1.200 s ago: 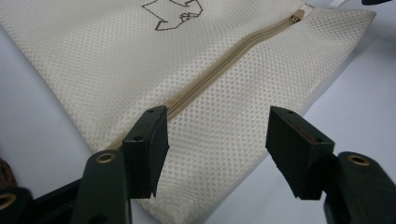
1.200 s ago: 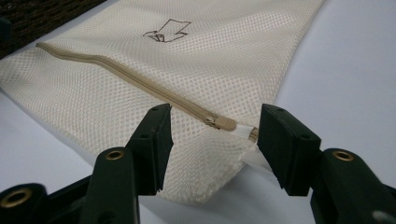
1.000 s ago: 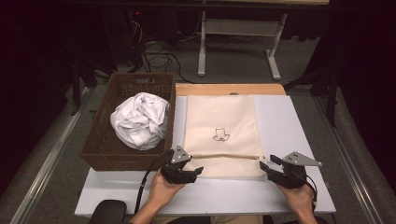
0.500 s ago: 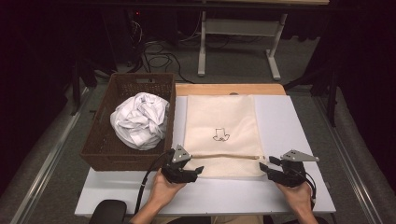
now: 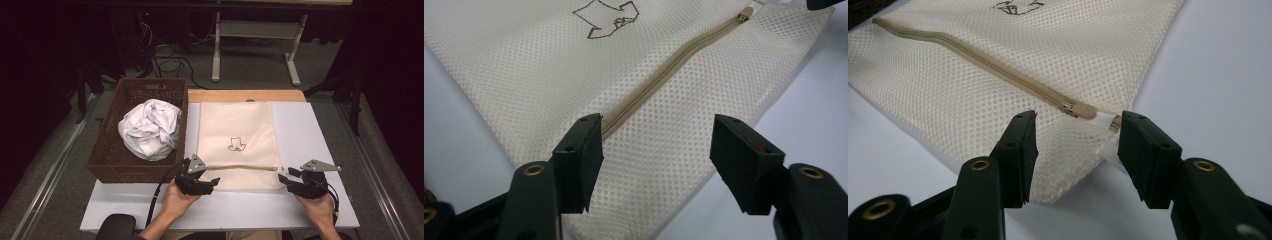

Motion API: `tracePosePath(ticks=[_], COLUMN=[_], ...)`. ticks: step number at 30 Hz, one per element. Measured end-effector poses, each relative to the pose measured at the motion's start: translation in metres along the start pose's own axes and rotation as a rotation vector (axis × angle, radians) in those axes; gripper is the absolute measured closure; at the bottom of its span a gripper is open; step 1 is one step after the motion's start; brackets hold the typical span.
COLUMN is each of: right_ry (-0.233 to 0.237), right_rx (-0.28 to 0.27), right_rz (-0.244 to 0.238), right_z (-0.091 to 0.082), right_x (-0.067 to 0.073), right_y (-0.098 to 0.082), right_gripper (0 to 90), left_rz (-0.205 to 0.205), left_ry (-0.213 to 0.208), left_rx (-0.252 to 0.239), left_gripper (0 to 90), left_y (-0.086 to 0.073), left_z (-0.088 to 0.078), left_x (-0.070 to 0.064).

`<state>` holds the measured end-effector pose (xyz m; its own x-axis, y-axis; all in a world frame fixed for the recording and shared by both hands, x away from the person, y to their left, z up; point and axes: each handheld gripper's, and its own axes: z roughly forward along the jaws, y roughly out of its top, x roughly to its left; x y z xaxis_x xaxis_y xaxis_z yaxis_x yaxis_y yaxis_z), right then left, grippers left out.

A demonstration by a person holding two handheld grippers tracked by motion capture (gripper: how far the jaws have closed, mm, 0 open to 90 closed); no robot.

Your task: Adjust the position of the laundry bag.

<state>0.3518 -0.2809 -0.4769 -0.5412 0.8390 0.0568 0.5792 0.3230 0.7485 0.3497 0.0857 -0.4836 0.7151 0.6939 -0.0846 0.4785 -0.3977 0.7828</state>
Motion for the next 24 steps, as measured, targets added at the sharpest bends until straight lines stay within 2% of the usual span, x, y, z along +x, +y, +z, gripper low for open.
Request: tracePosePath(ticks=[9, 15, 18, 24], right_ry=[-0.003, -0.001, -0.012, -0.044], right_rx=[-0.009, 0.021, 0.039, 0.077], right_rz=[0.012, 0.024, 0.027, 0.026], right_z=[-0.001, 0.006, 0.010, 0.022], right_x=[-0.003, -0.006, -0.006, -0.011], right_y=[0.002, 0.008, 0.012, 0.020], right_gripper=[53.0, 57.7, 57.7, 57.3], left_rz=[-0.005, -0.003, -0.019, -0.061], left_ry=[0.008, 0.020, 0.027, 0.057], left_rx=[0.014, 0.023, 0.037, 0.095], left_gripper=[38.9, 38.9, 38.4, 38.1], left_y=[0.002, 0.009, 0.011, 0.012], left_z=[0.006, 0.012, 0.018, 0.032], left_x=[0.000, -0.001, 0.000, 0.005])
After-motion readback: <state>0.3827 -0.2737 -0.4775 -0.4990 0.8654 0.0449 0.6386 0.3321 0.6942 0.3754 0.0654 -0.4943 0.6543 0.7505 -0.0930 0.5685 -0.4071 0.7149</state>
